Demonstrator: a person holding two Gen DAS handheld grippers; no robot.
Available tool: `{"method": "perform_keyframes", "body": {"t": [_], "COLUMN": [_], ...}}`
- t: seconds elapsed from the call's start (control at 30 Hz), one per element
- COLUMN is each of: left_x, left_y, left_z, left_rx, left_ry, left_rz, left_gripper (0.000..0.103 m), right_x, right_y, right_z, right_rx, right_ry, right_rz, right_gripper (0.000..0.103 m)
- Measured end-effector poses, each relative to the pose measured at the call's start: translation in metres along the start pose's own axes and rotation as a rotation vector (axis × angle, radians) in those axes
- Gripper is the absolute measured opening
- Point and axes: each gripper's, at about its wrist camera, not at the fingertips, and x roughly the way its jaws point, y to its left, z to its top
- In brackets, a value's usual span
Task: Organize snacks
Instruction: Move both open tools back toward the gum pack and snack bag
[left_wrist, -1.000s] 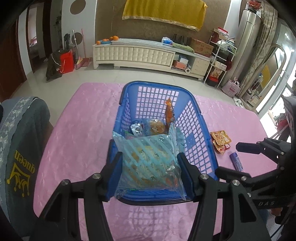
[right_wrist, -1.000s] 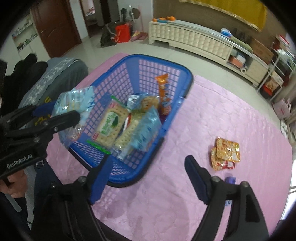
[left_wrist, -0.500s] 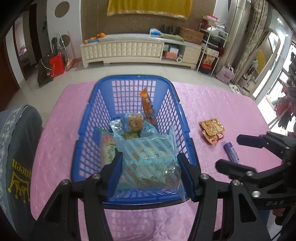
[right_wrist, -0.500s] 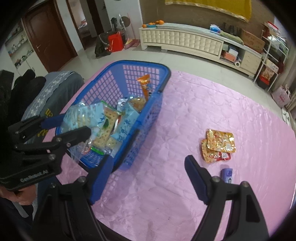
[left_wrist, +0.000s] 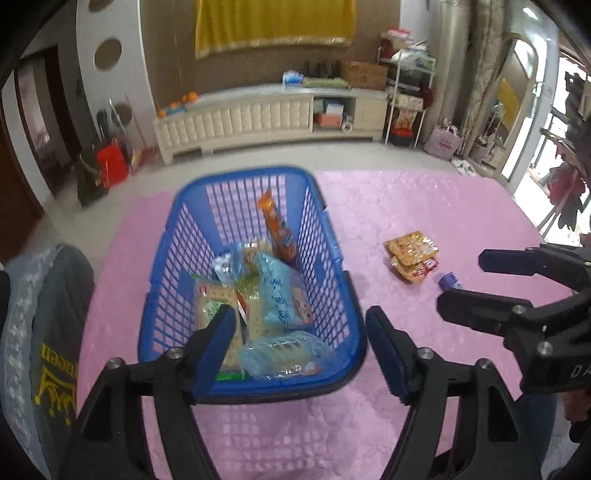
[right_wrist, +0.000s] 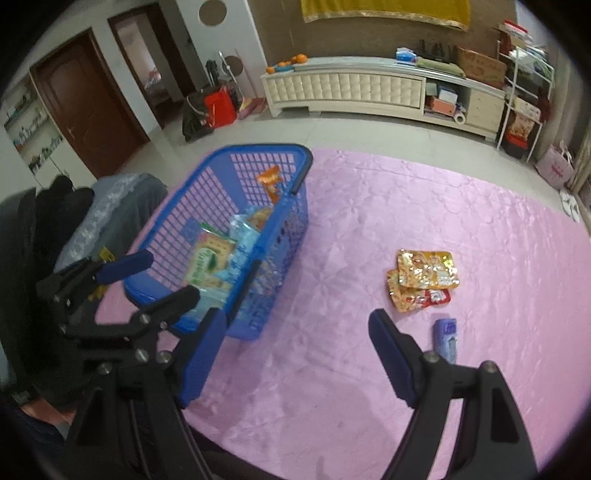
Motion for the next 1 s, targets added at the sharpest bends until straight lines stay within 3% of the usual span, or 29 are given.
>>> {"method": "perform_keyframes", "body": {"t": [0.17,0.57,0.87,1.0], "left_x": [-0.028,-0.067,-0.077,-0.067], "left_y": [-0.001,-0.016,-0.048,-0.069], "left_z": [-0.010,-0.036,-0.041,-0.039], "left_rx": [-0.034,-0.156,-0.123,-0.091], "left_ry": [-0.049,-0.127,-0.143,-0.124], "left_rz": [-0.014,-0.072,-0.080,-0.072], "left_gripper": [0.077,0.077,0.079,0.079], "right_x": [-0.027,-0.087,-0.104,-0.108], "right_y": [0.009,0.011,-0.021,-0.031], "right_z": [-0.014,-0.059,-0.085,-0.097], "right_rx": [0.007,0.005,0.072,0.045], "right_ry": [-0.052,-0.188,-0.231,-0.256], "right_rz": [-0.005,-0.142,-0.233,-0.310], "right_gripper": [0.083,0.083,0.085,0.087]}}
